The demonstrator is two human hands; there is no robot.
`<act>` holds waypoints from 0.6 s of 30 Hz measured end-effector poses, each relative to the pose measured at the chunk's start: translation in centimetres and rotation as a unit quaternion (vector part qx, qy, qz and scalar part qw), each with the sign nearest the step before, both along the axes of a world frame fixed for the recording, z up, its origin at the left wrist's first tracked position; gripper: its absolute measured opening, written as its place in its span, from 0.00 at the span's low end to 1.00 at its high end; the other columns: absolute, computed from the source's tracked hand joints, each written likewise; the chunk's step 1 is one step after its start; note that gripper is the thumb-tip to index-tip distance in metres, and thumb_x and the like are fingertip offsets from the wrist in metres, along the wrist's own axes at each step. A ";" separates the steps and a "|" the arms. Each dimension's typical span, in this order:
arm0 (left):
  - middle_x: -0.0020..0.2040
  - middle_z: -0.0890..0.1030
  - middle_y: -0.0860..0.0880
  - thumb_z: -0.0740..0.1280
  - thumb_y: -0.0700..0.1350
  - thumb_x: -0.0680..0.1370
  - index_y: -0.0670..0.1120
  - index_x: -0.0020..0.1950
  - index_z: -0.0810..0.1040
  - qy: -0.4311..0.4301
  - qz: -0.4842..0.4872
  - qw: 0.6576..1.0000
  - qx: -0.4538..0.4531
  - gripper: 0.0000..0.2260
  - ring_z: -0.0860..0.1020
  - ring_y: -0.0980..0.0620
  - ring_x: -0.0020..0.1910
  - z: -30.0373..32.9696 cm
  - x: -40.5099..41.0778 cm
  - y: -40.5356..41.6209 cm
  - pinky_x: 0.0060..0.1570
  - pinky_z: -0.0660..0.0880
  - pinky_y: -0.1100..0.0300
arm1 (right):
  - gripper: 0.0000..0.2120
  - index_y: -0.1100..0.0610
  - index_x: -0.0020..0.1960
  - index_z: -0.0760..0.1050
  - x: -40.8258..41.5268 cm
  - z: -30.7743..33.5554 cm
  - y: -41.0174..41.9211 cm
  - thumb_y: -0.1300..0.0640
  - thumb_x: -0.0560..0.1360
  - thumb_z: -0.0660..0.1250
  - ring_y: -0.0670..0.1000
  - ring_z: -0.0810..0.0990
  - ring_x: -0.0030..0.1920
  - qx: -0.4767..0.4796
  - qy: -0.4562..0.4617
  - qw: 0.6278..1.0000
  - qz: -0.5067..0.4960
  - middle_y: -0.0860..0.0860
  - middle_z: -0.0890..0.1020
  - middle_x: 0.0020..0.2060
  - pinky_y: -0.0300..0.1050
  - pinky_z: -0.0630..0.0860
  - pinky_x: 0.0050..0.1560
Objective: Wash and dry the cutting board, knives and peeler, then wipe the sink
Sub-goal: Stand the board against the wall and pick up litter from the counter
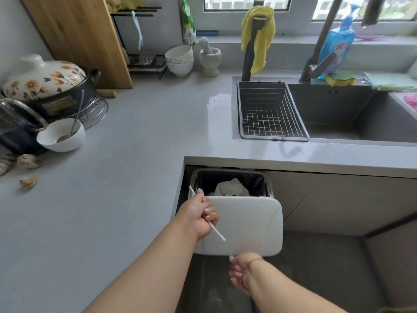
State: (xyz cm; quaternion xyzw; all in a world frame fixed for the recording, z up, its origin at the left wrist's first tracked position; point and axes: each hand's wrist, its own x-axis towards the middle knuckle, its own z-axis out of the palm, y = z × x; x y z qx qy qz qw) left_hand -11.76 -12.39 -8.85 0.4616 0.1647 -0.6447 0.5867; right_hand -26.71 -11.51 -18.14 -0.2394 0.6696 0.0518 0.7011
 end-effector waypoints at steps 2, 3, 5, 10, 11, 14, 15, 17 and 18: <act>0.22 0.61 0.52 0.58 0.56 0.82 0.46 0.33 0.65 0.002 0.001 1.000 0.000 0.21 0.60 0.56 0.16 0.3 0.1 -0.3 0.17 0.56 0.68 | 0.20 0.55 0.31 0.64 -0.4 -1.0 1.1 0.58 0.82 0.55 0.47 0.60 0.15 0.057 0.023 0.998 0.033 0.49 0.60 0.14 0.38 0.62 0.29; 0.22 0.61 0.52 0.58 0.56 0.82 0.46 0.32 0.65 0.001 0.002 1.000 0.001 0.21 0.60 0.56 0.16 0.4 0.1 -0.4 0.17 0.56 0.68 | 0.20 0.55 0.31 0.64 -0.4 -1.1 1.2 0.58 0.82 0.55 0.47 0.63 0.19 0.086 0.018 0.994 0.065 0.49 0.62 0.16 0.38 0.65 0.28; 0.21 0.61 0.52 0.58 0.57 0.82 0.46 0.32 0.64 -0.001 0.003 1.000 0.007 0.22 0.60 0.56 0.16 0.6 0.0 -0.9 0.16 0.56 0.69 | 0.19 0.55 0.31 0.66 -0.3 0.0 0.5 0.57 0.82 0.55 0.44 0.73 0.25 0.115 -0.003 0.983 0.142 0.48 0.72 0.19 0.36 0.73 0.27; 0.19 0.60 0.51 0.57 0.57 0.82 0.46 0.33 0.63 -0.017 0.027 0.999 0.033 0.22 0.59 0.56 0.15 0.3 -0.2 -2.3 0.16 0.57 0.70 | 0.15 0.60 0.39 0.77 0.8 6.3 -6.2 0.58 0.80 0.58 0.46 0.82 0.31 0.056 -0.075 0.992 0.082 0.51 0.82 0.35 0.36 0.78 0.30; 0.19 0.60 0.51 0.57 0.57 0.82 0.46 0.33 0.63 -0.022 0.030 0.999 0.036 0.22 0.59 0.56 0.15 0.1 -0.2 -2.6 0.16 0.56 0.70 | 0.15 0.61 0.39 0.77 1.0 7.4 -7.5 0.57 0.80 0.59 0.46 0.82 0.32 0.038 -0.088 0.994 0.054 0.52 0.81 0.37 0.37 0.79 0.30; 0.19 0.59 0.51 0.54 0.58 0.82 0.46 0.35 0.62 -0.040 0.035 0.997 0.053 0.21 0.58 0.56 0.14 -0.5 -0.4 -4.0 0.16 0.57 0.69 | 0.14 0.61 0.44 0.79 1.8 9.8 -10.5 0.55 0.80 0.60 0.48 0.83 0.36 -0.029 -0.101 0.994 0.040 0.52 0.82 0.37 0.39 0.79 0.34; 0.21 0.60 0.50 0.54 0.58 0.82 0.46 0.36 0.62 -0.043 0.038 0.997 0.057 0.21 0.58 0.56 0.15 -0.6 -0.5 -4.4 0.16 0.58 0.69 | 0.13 0.60 0.43 0.79 2.1 10.5 -11.1 0.54 0.80 0.61 0.48 0.82 0.37 -0.045 -0.107 0.993 0.039 0.52 0.83 0.35 0.39 0.79 0.36; 0.28 0.63 0.49 0.53 0.59 0.82 0.44 0.39 0.65 -0.046 0.041 0.997 0.056 0.22 0.61 0.56 0.17 -0.8 -0.6 -5.4 0.18 0.62 0.68 | 0.14 0.59 0.40 0.76 2.5 11.0 -12.1 0.54 0.80 0.60 0.48 0.80 0.36 -0.086 -0.122 0.989 0.019 0.52 0.81 0.34 0.39 0.77 0.39; 0.31 0.65 0.48 0.53 0.62 0.81 0.41 0.41 0.67 -0.040 0.044 0.997 0.052 0.24 0.63 0.55 0.19 -1.0 -0.4 -5.9 0.20 0.64 0.66 | 0.14 0.58 0.39 0.75 2.6 10.9 -12.7 0.54 0.80 0.59 0.47 0.79 0.34 -0.113 -0.122 0.986 0.000 0.51 0.80 0.33 0.39 0.75 0.39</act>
